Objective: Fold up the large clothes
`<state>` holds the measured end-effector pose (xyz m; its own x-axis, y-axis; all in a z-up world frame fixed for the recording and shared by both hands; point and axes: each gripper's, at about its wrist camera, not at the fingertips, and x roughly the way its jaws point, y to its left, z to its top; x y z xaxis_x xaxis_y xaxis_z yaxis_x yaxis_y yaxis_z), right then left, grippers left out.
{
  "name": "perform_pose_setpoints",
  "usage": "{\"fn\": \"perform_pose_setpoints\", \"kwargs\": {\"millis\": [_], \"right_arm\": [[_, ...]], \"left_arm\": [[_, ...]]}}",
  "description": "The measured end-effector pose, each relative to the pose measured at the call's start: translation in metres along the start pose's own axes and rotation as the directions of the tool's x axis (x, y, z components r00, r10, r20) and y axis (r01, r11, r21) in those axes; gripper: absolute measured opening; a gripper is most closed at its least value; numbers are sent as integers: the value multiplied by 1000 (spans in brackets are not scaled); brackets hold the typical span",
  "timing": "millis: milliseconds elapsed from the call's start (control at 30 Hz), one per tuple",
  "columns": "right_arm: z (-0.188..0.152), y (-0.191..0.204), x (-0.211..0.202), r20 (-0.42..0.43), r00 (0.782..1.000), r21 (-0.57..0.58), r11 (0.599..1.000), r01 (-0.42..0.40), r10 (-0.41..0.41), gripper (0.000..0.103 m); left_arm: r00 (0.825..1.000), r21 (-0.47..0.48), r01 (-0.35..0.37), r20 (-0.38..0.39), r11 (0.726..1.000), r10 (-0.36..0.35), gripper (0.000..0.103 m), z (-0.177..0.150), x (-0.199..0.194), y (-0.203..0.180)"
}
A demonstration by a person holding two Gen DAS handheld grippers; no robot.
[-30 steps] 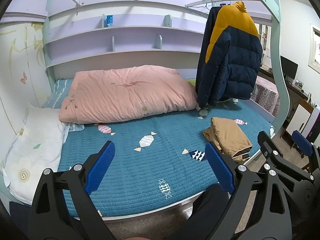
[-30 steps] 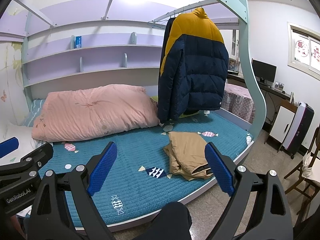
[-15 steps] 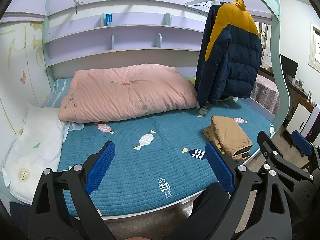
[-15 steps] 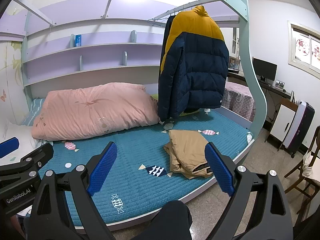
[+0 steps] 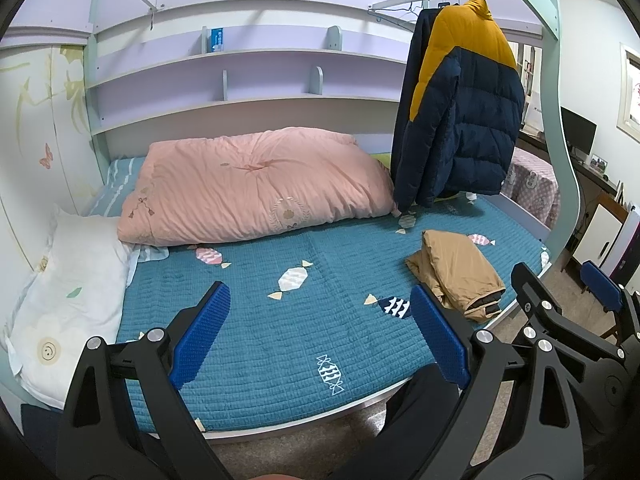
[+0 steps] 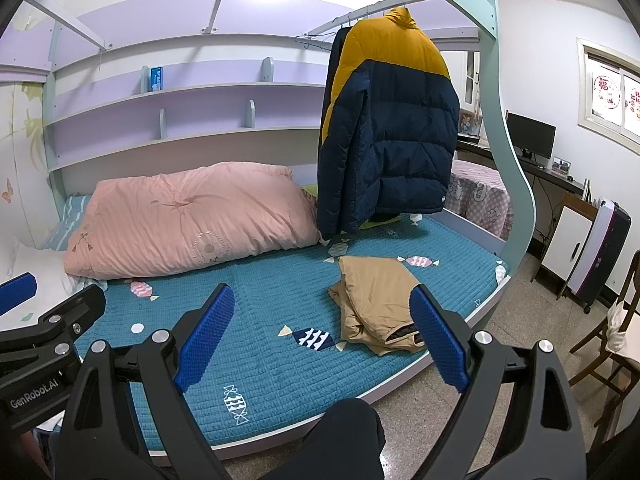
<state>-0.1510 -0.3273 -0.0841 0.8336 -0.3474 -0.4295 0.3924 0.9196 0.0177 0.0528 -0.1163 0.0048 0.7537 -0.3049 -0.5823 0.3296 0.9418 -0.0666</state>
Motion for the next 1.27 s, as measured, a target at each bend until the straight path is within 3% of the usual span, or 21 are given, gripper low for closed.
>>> {"fn": "perform_pose_setpoints", "kwargs": {"millis": [1267], "right_arm": [[-3, -2, 3, -8, 1000, -5, 1000, 2, -2, 86]], "left_arm": [[1000, 14, -1, -6, 1000, 1, 92, -7, 6, 9]]}}
